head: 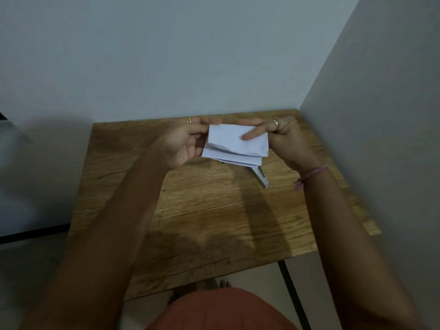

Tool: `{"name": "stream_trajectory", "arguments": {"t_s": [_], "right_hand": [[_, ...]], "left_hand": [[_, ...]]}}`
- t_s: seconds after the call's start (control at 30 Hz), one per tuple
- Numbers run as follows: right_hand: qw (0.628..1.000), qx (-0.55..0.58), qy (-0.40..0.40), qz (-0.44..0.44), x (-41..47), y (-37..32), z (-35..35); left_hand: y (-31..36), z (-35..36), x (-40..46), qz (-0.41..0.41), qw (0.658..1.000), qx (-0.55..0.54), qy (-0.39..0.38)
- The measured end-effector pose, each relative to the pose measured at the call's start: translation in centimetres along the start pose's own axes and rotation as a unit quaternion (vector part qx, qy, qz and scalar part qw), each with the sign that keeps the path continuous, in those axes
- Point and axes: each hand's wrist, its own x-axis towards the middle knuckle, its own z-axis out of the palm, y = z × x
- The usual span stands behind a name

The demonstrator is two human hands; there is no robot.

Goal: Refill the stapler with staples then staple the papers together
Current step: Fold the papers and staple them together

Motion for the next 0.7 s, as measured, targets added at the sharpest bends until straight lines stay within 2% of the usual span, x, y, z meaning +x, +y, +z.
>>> {"name": "stream_trajectory", "arguments": {"t_s": [0.13, 0.23, 0.33, 0.43, 0.5, 0.53, 0.6, 0.67, 0.7], "right_hand": [[0.991, -0.133, 0.007, -0.019, -0.1, -0.4, -0.7], [0.966, -0.247, 0.008, -0.070, -0.3, -0.8, -0.7], [0.936, -0.329, -0.004, -0.123, -0.4, -1.0, -0.6], [0.918, -0.361, -0.003, -0.163, -0.6, -0.7, -0.9], [0.935, -0.324, 0.003, -0.143, -0.8, -0.1, -1.0], [0.957, -0.270, -0.005, -0.105, -0.9, 0.3, -1.1], [0.996, -0.085, -0.040, 0.006, -1.3, 0.8, -1.6], [0.989, 0.095, -0.064, 0.089, -1.5, 1.1, -2.5], [0.981, 0.142, -0.070, 0.114, -1.4, 1.3, -3.0]], "left_hand": [[-0.1, 0.5, -0.1, -0.040, 0.997, -0.066, 0.006], [-0.6, 1.4, -0.2, -0.070, 0.997, -0.016, 0.020], [-1.2, 2.1, -0.1, -0.078, 0.995, -0.009, 0.065], [-1.4, 2.1, 0.0, -0.071, 0.994, -0.022, 0.081], [-1.4, 2.1, 0.1, -0.061, 0.995, -0.021, 0.082], [-1.3, 2.1, 0.0, -0.051, 0.995, -0.016, 0.082], [-1.1, 2.2, -0.1, -0.032, 0.996, 0.001, 0.080], [-1.0, 2.2, -0.2, -0.020, 0.997, 0.018, 0.076], [-0.9, 2.2, -0.3, -0.017, 0.997, 0.030, 0.074]]}}
